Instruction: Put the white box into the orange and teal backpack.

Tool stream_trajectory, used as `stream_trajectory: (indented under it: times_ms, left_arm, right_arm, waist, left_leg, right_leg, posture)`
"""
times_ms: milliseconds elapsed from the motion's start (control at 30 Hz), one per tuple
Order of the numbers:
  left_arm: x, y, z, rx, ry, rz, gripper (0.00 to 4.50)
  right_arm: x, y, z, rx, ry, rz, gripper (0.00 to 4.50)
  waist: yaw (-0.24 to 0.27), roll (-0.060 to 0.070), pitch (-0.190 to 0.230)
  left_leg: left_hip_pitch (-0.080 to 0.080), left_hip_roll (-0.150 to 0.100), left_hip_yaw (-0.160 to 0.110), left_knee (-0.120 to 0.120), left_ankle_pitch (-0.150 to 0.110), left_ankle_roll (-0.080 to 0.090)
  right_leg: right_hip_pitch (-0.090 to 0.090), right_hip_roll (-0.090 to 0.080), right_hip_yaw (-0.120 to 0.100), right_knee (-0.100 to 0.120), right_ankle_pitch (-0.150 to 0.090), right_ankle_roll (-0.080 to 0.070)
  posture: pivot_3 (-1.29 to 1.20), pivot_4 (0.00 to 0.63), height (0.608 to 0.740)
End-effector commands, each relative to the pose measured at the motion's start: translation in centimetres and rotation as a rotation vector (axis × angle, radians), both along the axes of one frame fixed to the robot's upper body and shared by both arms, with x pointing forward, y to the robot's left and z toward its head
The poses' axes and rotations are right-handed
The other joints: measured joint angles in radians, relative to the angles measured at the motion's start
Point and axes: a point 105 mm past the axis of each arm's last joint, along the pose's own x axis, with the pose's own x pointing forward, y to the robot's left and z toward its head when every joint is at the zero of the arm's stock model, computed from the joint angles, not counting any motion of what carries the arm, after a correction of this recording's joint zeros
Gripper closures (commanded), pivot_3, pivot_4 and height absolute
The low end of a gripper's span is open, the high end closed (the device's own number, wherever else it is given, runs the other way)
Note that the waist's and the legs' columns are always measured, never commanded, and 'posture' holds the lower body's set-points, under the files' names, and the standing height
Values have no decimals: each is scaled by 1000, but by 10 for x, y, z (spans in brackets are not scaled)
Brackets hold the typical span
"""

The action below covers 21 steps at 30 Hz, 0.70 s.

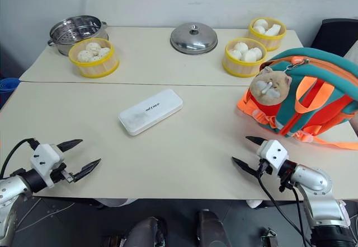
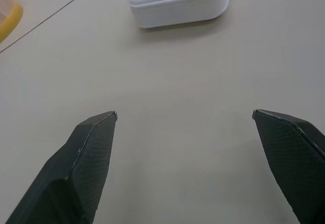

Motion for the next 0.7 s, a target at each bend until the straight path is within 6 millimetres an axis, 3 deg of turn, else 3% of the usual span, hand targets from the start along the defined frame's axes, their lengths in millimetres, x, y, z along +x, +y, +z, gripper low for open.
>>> stream_trajectory:
  times_ms: [33,200,267,333,433,533,700]
  left_arm:
    - [1,0,3,17,9,-28,0]
    - [5,-5,13,-58,23,-42,0]
    - [5,-6,18,-90,54,-54,0]
    - [17,2,40,-194,-18,39,184]
    - [30,10,55,-271,-39,175,927]
    - [35,3,47,-281,8,249,1890]
    - [53,-21,41,-364,50,339,3469]
  right_arm:
    - [0,-4,15,-2,-54,0,49]
    - [3,4,25,90,-46,24,49]
    - [9,25,49,238,-42,59,49]
    - [9,55,67,247,-28,174,223]
    - [30,91,82,168,-28,202,1006]
    - [58,114,93,125,1,150,2035]
    - [123,149,113,75,-25,-43,3768]
  waist:
    - [0,0,0]
    - [1,0,0]
    - [-4,0,0]
    - [-7,1,1]
    - [-6,1,0]
    - [-3,1,0]
    - [-3,0,0]
  left_leg:
    - [0,0,0,0,0,0]
    - [0,0,0,0,0,0]
    - [1,0,0,1,0,0]
    - [1,1,0,0,0,-1]
    - [1,1,-2,2,2,-2]
    - [1,0,-2,1,2,-3]
    - [-4,-1,-1,5,4,-6]
  right_leg:
    - [0,0,0,0,0,0]
    - [0,0,0,1,0,0]
    - [1,0,0,1,0,0]
    - [0,0,0,2,0,0]
    - [0,1,-1,5,0,0]
    - [0,0,-1,4,0,0]
    - [-4,0,-1,4,0,0]
  posture:
    - [0,150,740]
    - [0,150,740]
    - [0,150,740]
    - [0,150,740]
    - [0,150,740]
    - [0,150,740]
    - [0,150,740]
